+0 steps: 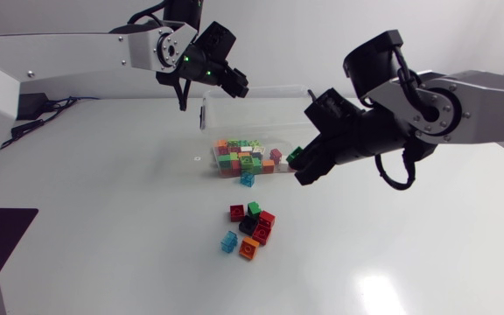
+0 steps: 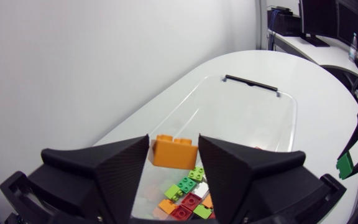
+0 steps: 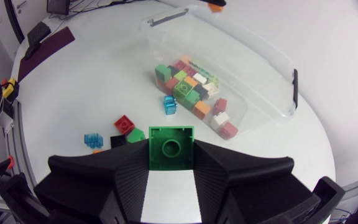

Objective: Place the duplo bricks in the container

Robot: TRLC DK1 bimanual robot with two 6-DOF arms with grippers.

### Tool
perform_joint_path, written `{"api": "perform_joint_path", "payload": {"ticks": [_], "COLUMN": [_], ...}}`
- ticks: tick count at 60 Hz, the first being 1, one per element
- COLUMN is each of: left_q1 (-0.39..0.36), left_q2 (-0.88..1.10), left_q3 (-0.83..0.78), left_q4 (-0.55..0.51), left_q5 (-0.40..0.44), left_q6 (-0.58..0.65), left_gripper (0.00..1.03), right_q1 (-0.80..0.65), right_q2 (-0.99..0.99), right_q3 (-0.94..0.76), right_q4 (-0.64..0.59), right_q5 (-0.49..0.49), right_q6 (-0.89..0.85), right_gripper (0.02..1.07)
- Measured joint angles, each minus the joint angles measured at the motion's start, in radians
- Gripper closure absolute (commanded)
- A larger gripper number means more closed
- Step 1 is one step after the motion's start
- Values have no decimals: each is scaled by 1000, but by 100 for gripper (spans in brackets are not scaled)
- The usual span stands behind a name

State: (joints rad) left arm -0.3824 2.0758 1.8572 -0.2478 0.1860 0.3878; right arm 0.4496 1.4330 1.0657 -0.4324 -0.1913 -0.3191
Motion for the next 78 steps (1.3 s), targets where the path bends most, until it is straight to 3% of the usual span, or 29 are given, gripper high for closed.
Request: {"api": "perform_joint_path", "payload": {"ticks": [14, 34, 44, 46, 52, 57, 70, 78], "left_q1": [6, 31, -14, -27, -55, -74, -148, -177], "left_q2": [-51, -420, -554, -566, -576, -581, -613, -623], "left_q3": [-47, -395, -572, -603, -663, -707, -846, -924], "left_q4": [18, -52, -115, -133, -187, -217, -227, -226], "left_q5": [-39, -38, -34, -34, -26, -27, -22, -7], "left_q6": [-38, -24, 44, 58, 70, 92, 198, 299], "left_gripper": [5, 5, 5, 5, 5, 5, 5, 5], "right_q1": [-9, -22, -22, -22, -22, -22, -50, -100], "right_q2": [67, 255, 354, 375, 434, 477, 467, 282], "right_q3": [113, 321, 401, 413, 448, 472, 455, 287], "right_q4": [90, 198, 255, 270, 297, 304, 325, 362], "right_q5": [5, 32, 56, 68, 92, 128, 142, 86], "right_q6": [7, 53, 74, 77, 84, 84, 80, 53], "right_gripper": [79, 78, 77, 72, 38, 17, 11, 11]}}
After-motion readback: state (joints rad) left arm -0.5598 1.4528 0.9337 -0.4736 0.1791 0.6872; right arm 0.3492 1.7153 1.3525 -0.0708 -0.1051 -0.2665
